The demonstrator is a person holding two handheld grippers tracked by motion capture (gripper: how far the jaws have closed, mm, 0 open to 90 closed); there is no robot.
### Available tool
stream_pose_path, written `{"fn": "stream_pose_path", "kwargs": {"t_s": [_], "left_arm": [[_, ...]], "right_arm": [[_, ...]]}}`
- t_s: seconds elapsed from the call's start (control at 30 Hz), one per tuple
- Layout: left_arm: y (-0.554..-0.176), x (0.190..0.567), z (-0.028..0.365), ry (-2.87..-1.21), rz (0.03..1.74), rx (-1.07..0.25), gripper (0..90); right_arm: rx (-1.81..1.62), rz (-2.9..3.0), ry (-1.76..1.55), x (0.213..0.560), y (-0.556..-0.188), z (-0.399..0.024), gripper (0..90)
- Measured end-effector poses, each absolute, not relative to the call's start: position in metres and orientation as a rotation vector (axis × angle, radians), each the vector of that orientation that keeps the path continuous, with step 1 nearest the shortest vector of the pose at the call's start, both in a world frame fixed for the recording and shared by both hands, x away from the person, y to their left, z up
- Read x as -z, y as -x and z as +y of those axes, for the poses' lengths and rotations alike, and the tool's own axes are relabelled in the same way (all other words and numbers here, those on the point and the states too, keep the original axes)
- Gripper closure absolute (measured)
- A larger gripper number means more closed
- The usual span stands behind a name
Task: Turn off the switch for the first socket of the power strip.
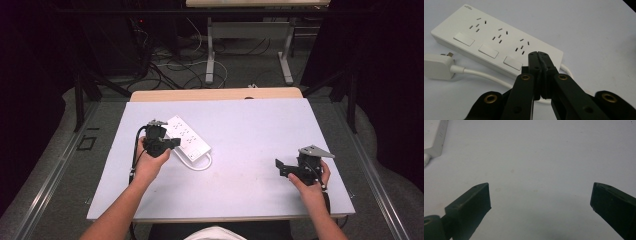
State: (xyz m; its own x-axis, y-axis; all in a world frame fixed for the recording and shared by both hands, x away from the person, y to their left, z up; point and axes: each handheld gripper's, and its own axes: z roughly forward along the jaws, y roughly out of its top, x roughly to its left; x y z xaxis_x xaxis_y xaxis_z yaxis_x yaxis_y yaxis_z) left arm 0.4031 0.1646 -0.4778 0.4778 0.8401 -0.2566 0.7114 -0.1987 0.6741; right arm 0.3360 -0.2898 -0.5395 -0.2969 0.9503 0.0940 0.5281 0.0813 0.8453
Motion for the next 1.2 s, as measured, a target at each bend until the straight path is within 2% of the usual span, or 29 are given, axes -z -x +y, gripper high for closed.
{"fn": "stream_pose_path", "kwargs": {"t_s": [1.2], "left_arm": [[-0.439,0.511,0.153,-1.964,1.413,-0.238,90.0]], "right_arm": [[-1.123,1.879,-1.454,0.54,-0.336,-0.291,2.5]]}}
